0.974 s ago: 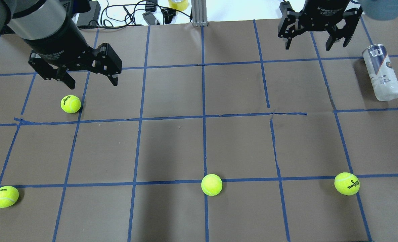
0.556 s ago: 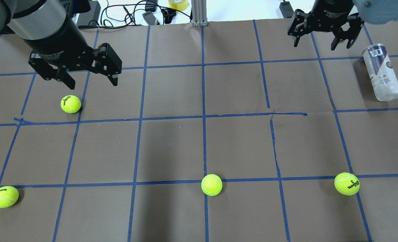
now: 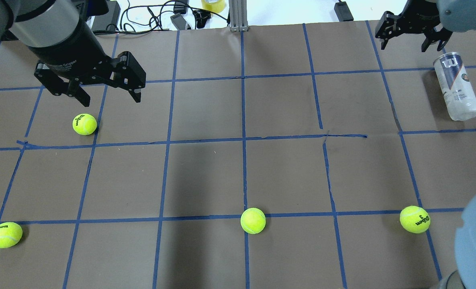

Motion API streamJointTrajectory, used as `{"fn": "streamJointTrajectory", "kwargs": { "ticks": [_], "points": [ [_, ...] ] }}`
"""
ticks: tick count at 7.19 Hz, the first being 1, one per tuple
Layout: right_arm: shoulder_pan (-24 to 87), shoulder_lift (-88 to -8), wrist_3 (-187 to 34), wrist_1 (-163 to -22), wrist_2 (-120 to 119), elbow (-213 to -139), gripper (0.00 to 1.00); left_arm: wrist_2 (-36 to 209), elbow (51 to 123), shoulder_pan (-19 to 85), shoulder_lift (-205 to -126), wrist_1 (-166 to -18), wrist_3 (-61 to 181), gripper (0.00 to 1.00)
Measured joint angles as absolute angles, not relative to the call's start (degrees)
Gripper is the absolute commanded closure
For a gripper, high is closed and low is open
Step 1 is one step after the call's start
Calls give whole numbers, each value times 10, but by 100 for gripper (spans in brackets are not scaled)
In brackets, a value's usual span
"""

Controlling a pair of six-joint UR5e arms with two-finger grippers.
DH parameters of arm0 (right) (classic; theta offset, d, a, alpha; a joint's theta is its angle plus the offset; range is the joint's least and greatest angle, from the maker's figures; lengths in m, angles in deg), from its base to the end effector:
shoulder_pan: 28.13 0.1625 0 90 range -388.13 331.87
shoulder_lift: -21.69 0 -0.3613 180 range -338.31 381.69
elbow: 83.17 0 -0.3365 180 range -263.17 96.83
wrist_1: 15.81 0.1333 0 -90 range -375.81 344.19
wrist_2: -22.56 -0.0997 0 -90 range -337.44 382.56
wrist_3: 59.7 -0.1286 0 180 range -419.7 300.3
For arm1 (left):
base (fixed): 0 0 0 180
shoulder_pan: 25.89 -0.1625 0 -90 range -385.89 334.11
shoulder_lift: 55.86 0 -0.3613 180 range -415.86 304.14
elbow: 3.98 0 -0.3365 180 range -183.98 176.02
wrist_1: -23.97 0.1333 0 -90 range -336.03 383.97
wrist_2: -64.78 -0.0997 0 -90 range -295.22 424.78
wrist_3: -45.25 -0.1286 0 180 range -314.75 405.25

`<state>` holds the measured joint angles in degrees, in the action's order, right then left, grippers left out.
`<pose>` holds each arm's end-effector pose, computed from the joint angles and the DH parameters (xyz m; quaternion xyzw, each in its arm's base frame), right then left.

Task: Lift up tennis ball bucket
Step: 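Move the right gripper toward the Wilson tennis ball can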

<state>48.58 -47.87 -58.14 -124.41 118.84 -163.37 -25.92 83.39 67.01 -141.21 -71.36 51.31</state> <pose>-0.0158 -0.5854 0.3261 -0.1056 -0.9905 0.0617 0.0631 -0.1522 -0.4013 0.4401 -0.0277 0.9995 -0.0174 0.0048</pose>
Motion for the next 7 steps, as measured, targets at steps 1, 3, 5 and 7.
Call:
{"fn": "streamJointTrajectory", "kwargs": {
  "ticks": [1,3,5,7],
  "points": [
    [469,-462,-556,-1265,1196,-1629,0,-259,834,670,-1412,-714,513,0],
    [425,-420,-503,-1305,1201,-1618,0,-259,834,670,-1412,-713,513,0],
    [390,-381,-445,-1363,1194,-1613,0,-259,834,670,-1412,-712,513,0],
    [374,-346,-426,-1400,1189,-1610,0,-259,834,669,-1412,-712,513,0]
  ]
}}
